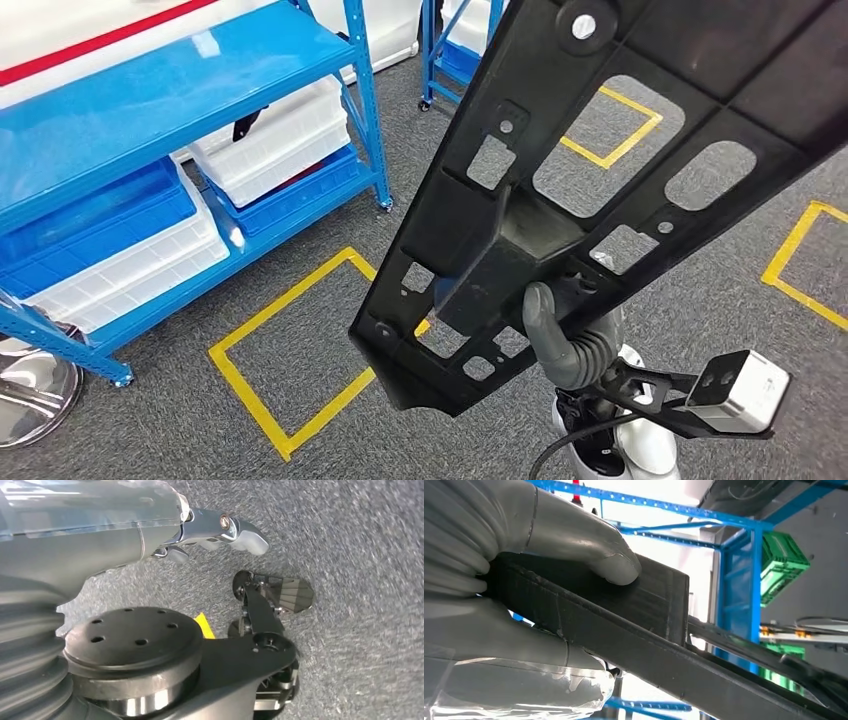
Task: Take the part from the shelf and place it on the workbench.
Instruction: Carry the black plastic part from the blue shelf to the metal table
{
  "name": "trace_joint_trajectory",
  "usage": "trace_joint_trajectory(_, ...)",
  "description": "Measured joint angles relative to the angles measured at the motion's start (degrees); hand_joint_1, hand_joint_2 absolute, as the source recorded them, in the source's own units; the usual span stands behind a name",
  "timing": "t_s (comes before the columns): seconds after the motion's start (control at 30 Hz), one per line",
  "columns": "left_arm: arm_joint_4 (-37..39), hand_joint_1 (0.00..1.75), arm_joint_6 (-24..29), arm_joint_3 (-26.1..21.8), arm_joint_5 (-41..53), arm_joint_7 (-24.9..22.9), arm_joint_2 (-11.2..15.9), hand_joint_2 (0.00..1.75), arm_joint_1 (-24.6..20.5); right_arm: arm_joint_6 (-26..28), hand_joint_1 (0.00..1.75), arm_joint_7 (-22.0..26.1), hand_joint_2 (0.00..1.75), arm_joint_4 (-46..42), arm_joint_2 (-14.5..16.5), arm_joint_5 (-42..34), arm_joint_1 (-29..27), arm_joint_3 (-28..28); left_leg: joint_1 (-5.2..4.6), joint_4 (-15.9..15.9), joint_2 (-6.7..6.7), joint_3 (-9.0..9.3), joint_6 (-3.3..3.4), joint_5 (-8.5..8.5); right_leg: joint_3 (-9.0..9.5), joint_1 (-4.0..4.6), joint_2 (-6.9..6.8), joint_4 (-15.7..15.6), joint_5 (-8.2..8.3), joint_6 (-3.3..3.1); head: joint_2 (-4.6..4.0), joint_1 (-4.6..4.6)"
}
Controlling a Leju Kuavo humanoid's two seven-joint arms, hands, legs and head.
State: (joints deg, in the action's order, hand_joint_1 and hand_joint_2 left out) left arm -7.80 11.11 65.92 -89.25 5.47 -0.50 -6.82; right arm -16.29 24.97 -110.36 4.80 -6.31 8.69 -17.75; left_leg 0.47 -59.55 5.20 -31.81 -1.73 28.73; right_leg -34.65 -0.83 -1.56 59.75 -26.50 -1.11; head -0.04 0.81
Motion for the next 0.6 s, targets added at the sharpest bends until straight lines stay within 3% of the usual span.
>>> trace_joint_trajectory(0.07, 0.0, 0.00, -1.0, 0.0, 0.0, -0.3, 0.0, 1.75, 0.1, -0.1, 1.75, -0.1, 1.75, -0.3, 0.1, 0.2, 0.0, 0.0, 0.21, -5.4, -3.06, -2.18, -0.28, 3.77, -0.38, -0.01, 1.08, -0.2, 0.52, -0.75, 0.00, 0.02)
trace_joint_trajectory(0.13, 0.0, 0.00, -1.8, 0.0, 0.0, -0.9, 0.1, 1.75, 0.3, -0.3, 1.75, -0.1, 1.75, -0.3, 0.2, 0.3, 0.1, 0.0, 0.20, -13.0, -4.54, -5.28, -0.22, 7.36, -0.85, 0.27, 2.44, -0.2, 0.90, -1.10, 0.00, 0.02)
trace_joint_trajectory(0.17, 0.0, 0.00, -2.2, 0.0, 0.0, -1.3, 0.1, 1.75, 0.4, -0.3, 1.75, -0.1, 1.75, -0.3, 0.3, 0.3, 0.1, 0.0, 0.19, -15.1, -4.75, -6.13, -0.10, 7.84, -1.05, 0.44, 3.21, -0.1, 1.09, -1.16, 0.00, 0.01)
trace_joint_trajectory(0.2, 0.0, 0.00, -2.5, 0.0, 0.0, -1.7, 0.1, 1.75, 0.4, -0.4, 1.75, -0.1, 1.75, -0.3, 0.3, 0.3, 0.1, 0.0, 0.17, -15.1, -4.88, -5.97, 0.10, 7.17, -1.20, 0.58, 4.00, -0.1, 1.25, -1.16, 0.00, 0.01)
trace_joint_trajectory(0.23, 0.0, 0.00, -2.8, 0.0, 0.0, -2.0, 0.1, 1.75, 0.4, -0.4, 1.75, -0.1, 1.75, -0.3, 0.3, 0.3, 0.1, 0.0, 0.14, -12.5, -5.25, -4.65, 0.42, 5.43, -1.29, 0.68, 4.80, -0.1, 1.40, -1.12, 0.00, 0.02)
trace_joint_trajectory(0.3, 0.0, 0.00, -3.2, 0.1, 0.1, -2.3, 0.2, 1.75, 0.3, -0.5, 1.75, -0.1, 1.75, -0.3, 0.3, 0.2, 0.2, 0.0, 0.08, -4.4, -7.65, -0.62, 1.28, 1.62, -1.41, 0.85, 6.26, 0.1, 1.66, -0.87, 0.00, 0.00)
trace_joint_trajectory(0.37, 0.0, 0.00, -2.8, 0.3, 0.8, -2.3, 0.4, 1.75, 0.3, -0.4, 1.75, 0.0, 1.75, -0.3, 0.4, 0.2, 0.3, 0.2, -0.02, 0.6, -9.80, 1.69, 1.76, 0.26, -1.83, 0.72, 7.53, 0.2, 2.04, -0.32, 0.00, -0.02)
trace_joint_trajectory(0.4, 0.1, 0.00, -2.0, 0.6, 1.4, -2.1, 0.5, 1.75, 0.2, -0.3, 1.75, 0.1, 1.75, -0.3, 0.5, 0.4, 0.2, 0.4, -0.12, 1.2, -9.94, 1.91, 1.86, 0.36, -2.08, 0.58, 8.14, 0.1, 2.30, 0.08, 0.00, -0.01)
trace_joint_trajectory(0.47, 0.1, 0.00, 0.3, 1.4, 2.8, -1.5, 0.4, 1.75, 0.1, -0.1, 1.75, 0.3, 1.75, -0.4, 0.6, 0.7, -0.3, 0.8, -0.12, 2.0, -8.58, 2.15, 2.14, -0.22, -2.44, 0.40, 8.78, 0.0, 2.71, 0.87, 0.00, -0.03)
trace_joint_trajectory(0.53, 0.1, 0.00, 1.5, 2.1, 3.4, -1.0, 0.4, 1.75, -0.1, 0.0, 1.75, 0.7, 1.75, -0.6, 0.5, 0.7, -0.6, 1.2, 0.07, 3.0, -6.95, 2.35, 2.69, -1.04, -3.56, 0.63, 6.37, 2.1, 1.08, 1.40, 0.00, -0.31)
trace_joint_trajectory(0.6, 0.1, 0.00, 1.1, 2.5, 3.4, -0.8, 0.6, 1.75, 0.0, 0.1, 1.75, 1.3, 1.75, -0.7, 0.5, 0.7, -0.7, 1.3, -0.05, 3.4, -5.25, 2.21, 3.02, -1.39, -6.42, 0.53, 3.10, 8.5, -2.84, 1.87, 0.00, -0.57)
